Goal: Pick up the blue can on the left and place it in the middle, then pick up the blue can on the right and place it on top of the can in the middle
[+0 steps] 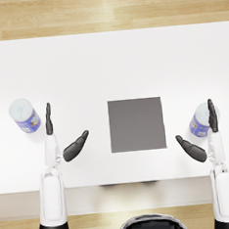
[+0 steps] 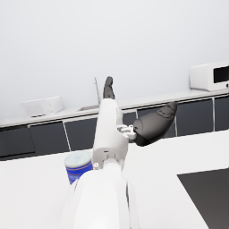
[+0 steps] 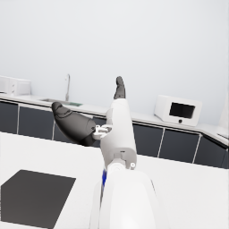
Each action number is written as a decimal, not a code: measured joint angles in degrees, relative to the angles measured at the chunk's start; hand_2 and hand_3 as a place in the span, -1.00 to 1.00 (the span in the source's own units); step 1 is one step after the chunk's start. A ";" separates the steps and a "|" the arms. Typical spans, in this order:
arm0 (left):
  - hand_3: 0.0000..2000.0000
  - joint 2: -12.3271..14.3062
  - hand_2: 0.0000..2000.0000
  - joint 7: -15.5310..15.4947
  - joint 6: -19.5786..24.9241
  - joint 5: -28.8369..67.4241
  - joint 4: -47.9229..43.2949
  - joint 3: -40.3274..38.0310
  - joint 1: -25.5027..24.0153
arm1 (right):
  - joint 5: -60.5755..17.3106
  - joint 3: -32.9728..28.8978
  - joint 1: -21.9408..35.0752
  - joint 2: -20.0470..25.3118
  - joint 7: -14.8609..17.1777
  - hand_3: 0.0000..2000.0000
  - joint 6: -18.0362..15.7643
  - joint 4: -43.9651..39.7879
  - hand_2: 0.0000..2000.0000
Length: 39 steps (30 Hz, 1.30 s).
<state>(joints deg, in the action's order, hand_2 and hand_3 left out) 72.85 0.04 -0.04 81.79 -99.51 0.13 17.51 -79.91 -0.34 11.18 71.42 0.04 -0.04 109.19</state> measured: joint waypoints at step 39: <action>-1.00 0.66 -1.00 -0.04 0.04 2.34 47.29 -13.82 15.88 | -1.69 -4.55 0.16 3.55 -0.04 -1.00 0.04 -26.27 -1.00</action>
<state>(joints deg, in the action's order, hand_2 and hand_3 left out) 73.51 0.00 0.00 84.13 -52.23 -13.69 33.39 -81.60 -4.89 11.35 74.97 0.00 0.00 82.92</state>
